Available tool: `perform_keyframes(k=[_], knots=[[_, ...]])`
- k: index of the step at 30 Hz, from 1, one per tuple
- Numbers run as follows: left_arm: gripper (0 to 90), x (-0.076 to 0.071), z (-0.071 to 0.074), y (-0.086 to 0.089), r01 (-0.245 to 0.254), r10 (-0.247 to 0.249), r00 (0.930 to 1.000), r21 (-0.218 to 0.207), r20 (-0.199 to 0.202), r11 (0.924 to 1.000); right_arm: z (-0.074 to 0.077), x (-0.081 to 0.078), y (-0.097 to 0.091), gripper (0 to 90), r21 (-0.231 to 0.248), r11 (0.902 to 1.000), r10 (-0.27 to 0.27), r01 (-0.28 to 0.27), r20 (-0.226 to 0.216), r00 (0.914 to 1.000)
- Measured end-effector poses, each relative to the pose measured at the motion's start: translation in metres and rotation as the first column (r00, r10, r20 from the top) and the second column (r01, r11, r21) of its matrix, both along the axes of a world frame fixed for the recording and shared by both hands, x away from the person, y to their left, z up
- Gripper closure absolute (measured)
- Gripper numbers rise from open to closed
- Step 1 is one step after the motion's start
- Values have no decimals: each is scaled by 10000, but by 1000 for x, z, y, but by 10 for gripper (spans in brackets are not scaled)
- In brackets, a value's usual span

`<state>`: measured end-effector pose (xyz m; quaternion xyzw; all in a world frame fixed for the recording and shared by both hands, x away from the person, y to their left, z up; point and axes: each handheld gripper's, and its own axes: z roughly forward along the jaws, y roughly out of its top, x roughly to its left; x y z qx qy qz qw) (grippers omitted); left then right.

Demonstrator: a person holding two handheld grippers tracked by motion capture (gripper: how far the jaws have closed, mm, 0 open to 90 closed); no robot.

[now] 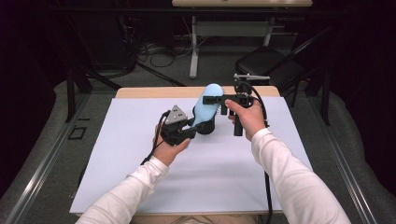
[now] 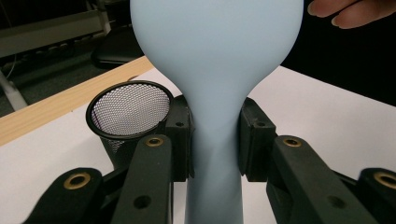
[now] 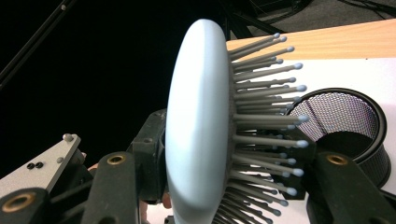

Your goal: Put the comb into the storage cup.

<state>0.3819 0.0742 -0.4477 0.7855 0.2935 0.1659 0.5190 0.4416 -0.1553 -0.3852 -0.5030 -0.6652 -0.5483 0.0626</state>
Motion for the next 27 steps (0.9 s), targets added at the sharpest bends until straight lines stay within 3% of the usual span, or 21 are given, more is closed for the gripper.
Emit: perform_keyframes(k=[27], knots=[[695,-1,-1,0,12,-12,10000,-33,59,10000,0,0,0,470,119,9999,25,-21,-321,9995]])
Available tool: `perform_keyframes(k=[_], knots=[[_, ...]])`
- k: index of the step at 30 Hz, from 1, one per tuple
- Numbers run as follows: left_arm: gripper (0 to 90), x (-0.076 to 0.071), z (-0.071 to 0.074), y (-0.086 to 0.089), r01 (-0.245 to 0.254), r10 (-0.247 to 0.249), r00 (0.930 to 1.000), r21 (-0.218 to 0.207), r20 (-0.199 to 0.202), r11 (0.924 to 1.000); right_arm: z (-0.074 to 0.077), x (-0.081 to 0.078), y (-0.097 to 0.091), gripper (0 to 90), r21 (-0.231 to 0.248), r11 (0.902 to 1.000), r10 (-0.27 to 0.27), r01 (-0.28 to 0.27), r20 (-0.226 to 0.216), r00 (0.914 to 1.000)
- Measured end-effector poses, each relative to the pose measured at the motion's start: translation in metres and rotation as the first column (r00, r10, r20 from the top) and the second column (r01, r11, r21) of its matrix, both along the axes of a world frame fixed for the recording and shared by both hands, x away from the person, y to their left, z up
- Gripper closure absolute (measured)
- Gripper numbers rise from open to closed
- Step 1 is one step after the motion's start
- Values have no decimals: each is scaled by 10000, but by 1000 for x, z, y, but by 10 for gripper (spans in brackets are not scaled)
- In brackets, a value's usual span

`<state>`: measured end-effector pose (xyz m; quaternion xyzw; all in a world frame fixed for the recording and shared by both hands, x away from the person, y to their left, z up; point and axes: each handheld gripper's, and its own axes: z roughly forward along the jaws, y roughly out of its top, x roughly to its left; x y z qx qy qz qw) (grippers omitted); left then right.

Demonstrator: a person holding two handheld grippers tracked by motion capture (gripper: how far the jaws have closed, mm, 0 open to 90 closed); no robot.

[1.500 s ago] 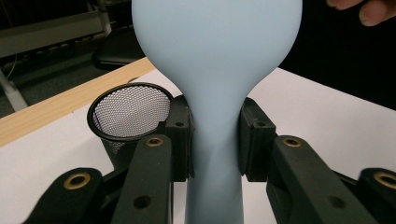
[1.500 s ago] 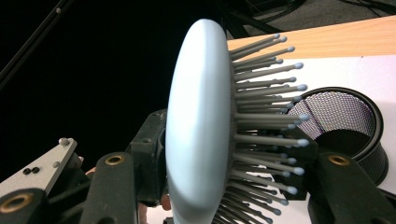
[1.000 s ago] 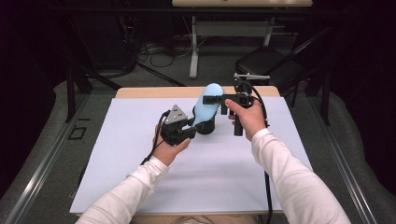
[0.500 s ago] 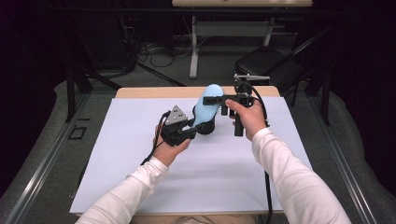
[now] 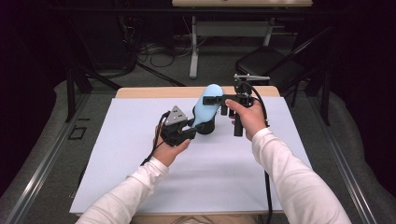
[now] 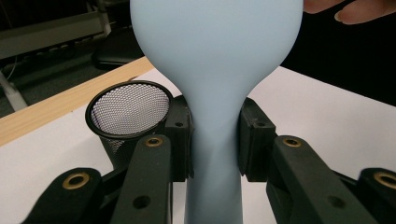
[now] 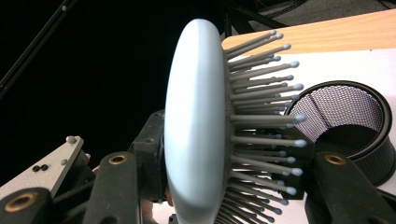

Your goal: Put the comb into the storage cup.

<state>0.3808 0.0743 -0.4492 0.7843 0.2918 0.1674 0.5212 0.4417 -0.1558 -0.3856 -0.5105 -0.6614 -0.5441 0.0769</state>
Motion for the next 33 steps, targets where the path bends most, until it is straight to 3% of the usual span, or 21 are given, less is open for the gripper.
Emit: perform_keyframes(k=[33], knots=[[652,1,-4,-1,-14,10,9997,-175,-231,9998,-3,1,1,476,268,9996,59,-46,-493,9988]])
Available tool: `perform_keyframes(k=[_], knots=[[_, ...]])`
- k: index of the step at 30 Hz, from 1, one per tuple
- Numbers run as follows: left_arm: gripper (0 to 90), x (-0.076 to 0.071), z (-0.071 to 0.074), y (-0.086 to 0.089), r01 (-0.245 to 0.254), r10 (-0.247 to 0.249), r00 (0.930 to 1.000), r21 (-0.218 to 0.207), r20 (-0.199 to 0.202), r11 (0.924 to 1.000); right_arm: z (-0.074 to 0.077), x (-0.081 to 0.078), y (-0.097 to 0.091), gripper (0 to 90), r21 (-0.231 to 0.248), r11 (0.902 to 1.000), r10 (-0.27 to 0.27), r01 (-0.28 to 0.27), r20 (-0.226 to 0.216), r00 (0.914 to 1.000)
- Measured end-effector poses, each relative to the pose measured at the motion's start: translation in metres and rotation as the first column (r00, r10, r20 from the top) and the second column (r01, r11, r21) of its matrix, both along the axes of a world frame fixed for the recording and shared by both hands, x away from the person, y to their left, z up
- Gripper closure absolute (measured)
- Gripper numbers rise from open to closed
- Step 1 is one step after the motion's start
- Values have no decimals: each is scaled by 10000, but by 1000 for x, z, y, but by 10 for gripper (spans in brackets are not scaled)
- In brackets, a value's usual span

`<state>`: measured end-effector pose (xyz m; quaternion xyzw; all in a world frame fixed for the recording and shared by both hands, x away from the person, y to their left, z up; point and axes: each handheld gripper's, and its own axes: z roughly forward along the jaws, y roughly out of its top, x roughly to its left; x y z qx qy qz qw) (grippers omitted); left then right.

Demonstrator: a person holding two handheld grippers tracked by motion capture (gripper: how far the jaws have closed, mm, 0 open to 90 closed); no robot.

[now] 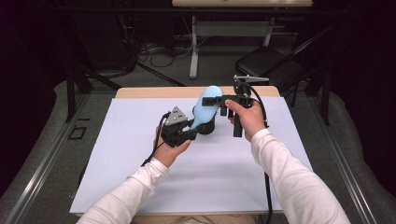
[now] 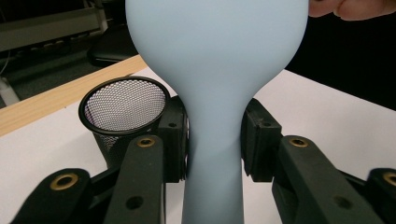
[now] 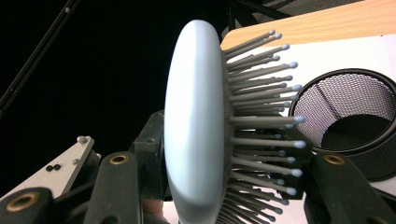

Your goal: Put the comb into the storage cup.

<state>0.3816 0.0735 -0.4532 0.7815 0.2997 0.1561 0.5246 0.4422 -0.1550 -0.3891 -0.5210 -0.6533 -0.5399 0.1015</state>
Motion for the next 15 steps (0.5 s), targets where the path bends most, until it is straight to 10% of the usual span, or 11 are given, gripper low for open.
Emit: perform_keyframes(k=[15], knots=[[508,1,-3,2,-42,35,9997,-328,-230,9995,-2,1,0,475,-27,10000,-65,65,81,9999]])
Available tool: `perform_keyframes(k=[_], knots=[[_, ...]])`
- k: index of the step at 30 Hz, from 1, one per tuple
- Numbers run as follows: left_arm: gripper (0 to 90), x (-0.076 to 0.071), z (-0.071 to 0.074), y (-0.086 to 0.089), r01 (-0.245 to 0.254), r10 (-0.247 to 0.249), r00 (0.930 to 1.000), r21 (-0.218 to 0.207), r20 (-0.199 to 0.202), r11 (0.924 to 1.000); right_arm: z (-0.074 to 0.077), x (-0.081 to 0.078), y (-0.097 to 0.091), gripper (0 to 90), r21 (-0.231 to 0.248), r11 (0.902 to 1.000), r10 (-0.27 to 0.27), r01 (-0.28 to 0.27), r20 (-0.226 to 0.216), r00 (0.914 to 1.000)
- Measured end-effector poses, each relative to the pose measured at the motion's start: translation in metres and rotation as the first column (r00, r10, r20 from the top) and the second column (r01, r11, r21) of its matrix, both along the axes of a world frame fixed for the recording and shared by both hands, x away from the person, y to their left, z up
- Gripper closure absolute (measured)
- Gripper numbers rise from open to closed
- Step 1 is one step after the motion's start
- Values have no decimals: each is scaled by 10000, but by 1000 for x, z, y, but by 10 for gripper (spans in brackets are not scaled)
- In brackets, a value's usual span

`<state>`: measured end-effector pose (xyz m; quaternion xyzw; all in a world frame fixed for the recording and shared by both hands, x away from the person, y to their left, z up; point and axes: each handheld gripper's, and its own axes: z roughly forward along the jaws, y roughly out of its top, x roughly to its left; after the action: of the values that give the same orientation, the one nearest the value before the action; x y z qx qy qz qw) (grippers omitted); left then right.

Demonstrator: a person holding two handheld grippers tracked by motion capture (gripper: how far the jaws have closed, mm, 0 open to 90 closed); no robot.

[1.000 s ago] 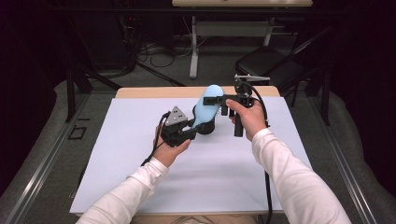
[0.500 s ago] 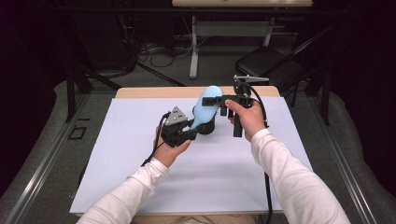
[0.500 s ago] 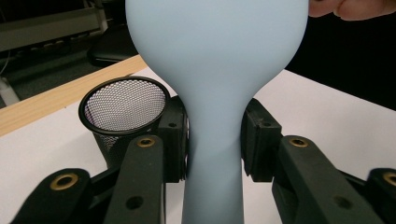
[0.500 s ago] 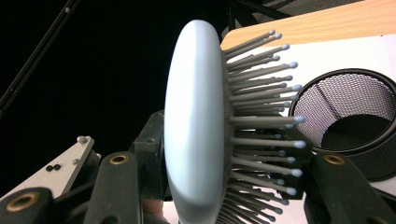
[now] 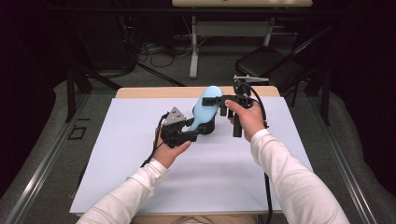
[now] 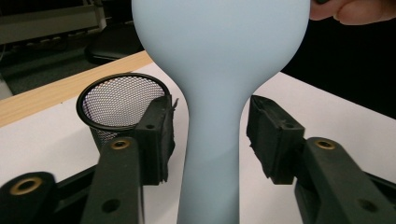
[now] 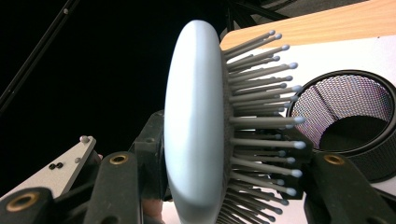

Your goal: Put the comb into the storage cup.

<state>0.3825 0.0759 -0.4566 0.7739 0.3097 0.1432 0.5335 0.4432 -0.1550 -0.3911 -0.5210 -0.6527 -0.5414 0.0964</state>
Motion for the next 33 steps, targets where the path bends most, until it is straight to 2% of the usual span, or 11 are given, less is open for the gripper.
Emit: perform_keyframes(k=[14,21,29,33], knots=[[319,-2,0,0,48,-48,10000,18,-22,10000,-2,0,-3,475,-72,9999,-123,123,24,9999],[313,-3,1,1,-30,30,10000,51,-85,10000,-2,1,-4,475,-119,9998,-157,158,79,9998],[355,-2,2,3,-11,11,10000,-51,-89,10000,-2,1,-4,475,-149,9998,-161,162,71,9998],[356,-2,2,4,-282,282,9995,37,-173,9996,-2,1,-4,475,-152,9997,-169,171,99,9998]])
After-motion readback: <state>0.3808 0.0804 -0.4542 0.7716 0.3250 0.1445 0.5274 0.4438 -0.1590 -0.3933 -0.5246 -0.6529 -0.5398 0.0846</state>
